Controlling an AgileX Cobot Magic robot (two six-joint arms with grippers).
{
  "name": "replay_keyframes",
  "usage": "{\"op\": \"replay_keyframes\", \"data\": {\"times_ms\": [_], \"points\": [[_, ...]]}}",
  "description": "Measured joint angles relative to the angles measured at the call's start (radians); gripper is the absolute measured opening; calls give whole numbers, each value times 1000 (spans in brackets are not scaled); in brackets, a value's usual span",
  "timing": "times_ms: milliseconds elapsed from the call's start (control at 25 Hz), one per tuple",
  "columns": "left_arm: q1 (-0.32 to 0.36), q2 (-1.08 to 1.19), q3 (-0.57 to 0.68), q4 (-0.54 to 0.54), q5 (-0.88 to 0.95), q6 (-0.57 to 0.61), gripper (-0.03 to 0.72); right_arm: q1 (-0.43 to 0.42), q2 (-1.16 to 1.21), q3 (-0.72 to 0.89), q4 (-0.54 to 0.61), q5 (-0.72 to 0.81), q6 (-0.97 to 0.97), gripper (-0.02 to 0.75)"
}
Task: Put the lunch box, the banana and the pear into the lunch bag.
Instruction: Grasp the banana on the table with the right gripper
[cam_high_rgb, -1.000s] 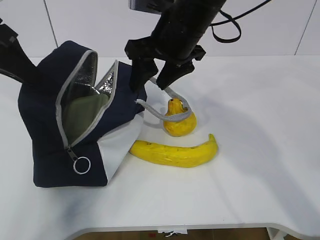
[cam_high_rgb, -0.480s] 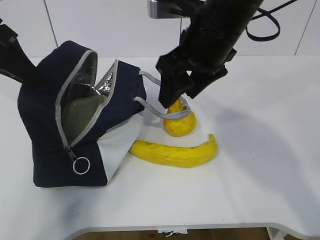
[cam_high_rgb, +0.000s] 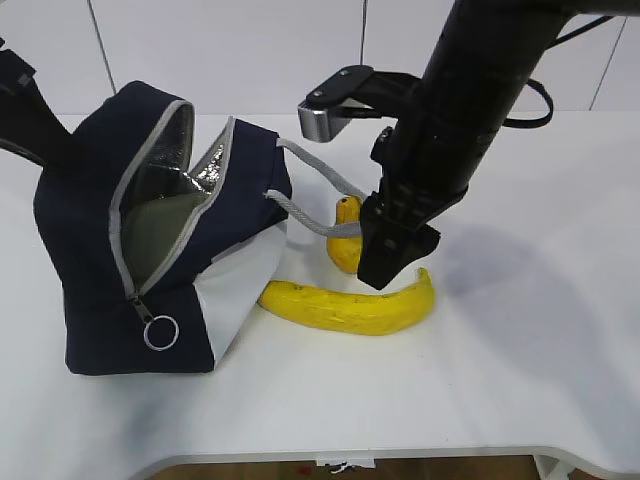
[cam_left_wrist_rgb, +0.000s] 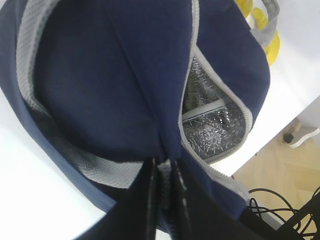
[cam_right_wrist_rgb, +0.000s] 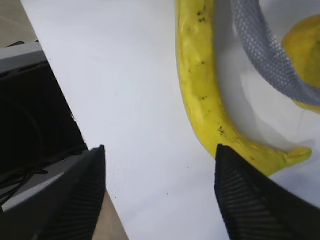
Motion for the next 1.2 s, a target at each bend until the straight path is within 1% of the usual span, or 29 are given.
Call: {"op": "replay_keyframes", "data": {"times_ms": [360,680,1200], "points": [[0,0,0,4,0,0,16,0,79,2,-2,-10,-89,510],[0,0,0,4,0,0,16,0,116,2,-2,-87,-173,510],[0,0,0,4,0,0,16,0,198,2,-2,-159,-209,510]]}}
